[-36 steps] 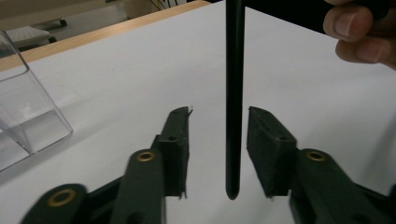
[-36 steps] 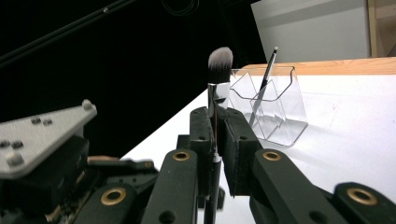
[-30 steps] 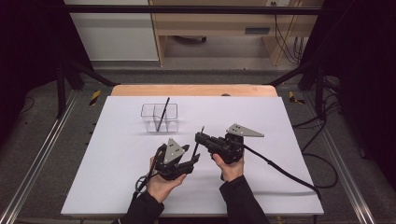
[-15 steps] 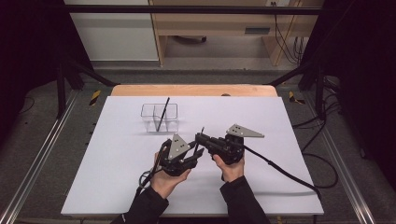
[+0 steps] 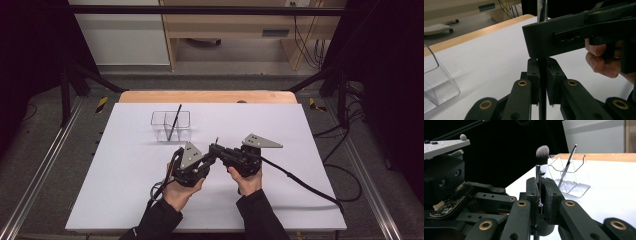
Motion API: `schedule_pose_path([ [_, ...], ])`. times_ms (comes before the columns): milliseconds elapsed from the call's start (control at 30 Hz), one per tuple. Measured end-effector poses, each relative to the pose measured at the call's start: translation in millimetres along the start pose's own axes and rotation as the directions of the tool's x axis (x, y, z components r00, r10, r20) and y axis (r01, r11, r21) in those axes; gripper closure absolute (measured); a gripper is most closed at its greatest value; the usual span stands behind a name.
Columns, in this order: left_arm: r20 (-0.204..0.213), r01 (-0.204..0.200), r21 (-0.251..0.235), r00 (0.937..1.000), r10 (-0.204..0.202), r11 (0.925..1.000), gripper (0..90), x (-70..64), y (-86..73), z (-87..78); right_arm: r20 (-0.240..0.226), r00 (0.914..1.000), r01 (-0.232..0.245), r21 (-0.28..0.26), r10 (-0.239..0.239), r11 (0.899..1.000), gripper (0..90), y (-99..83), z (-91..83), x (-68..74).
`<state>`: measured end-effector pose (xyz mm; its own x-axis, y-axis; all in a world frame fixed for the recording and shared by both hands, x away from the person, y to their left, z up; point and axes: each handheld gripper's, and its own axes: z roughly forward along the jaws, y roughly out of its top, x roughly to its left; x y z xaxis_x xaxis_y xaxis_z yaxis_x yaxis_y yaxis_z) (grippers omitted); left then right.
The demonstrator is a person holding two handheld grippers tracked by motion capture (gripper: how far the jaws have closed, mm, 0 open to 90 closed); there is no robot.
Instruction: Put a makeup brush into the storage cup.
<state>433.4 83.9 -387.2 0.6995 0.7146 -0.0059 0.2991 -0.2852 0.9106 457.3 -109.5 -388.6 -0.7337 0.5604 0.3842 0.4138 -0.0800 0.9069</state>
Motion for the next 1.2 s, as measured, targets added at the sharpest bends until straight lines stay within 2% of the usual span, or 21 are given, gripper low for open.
schedule_pose_path([
  [200, 0.003, 0.013, -0.005, 0.9999, -0.013, 0.9999, 82.5, 0.1, 0.2, 0.0, 0.005, 1.0, 0.005, -0.005, -0.005, 1.0, 83.0, 0.1, -0.8, 0.7],
  [433, -0.011, 0.026, -0.006, 0.9996, -0.026, 0.9996, 82.5, 5.6, -1.5, -1.6, 0.025, 0.9994, 0.023, -0.018, -0.022, 1.0, 69.0, 1.6, -4.1, 1.8],
  [667, -0.033, 0.037, -0.014, 0.9987, -0.038, 0.9992, 82.5, 16.1, -4.6, -8.9, 0.061, 0.9957, 0.07, -0.013, -0.069, 0.997, 51.7, 4.9, -10.4, 1.1],
  [933, -0.054, 0.06, -0.036, 0.9966, -0.062, 0.9975, 82.5, 31.9, -6.4, -24.6, 0.131, 0.9819, 0.135, 0.016, -0.136, 0.991, 36.1, 7.8, -19.7, -1.6],
  [1200, -0.078, 0.076, -0.053, 0.9937, -0.08, 0.9957, 82.5, 49.1, -10.5, -41.7, 0.184, 0.9705, 0.154, 0.024, -0.156, 0.988, 24.8, 10.6, -36.5, -9.8],
])
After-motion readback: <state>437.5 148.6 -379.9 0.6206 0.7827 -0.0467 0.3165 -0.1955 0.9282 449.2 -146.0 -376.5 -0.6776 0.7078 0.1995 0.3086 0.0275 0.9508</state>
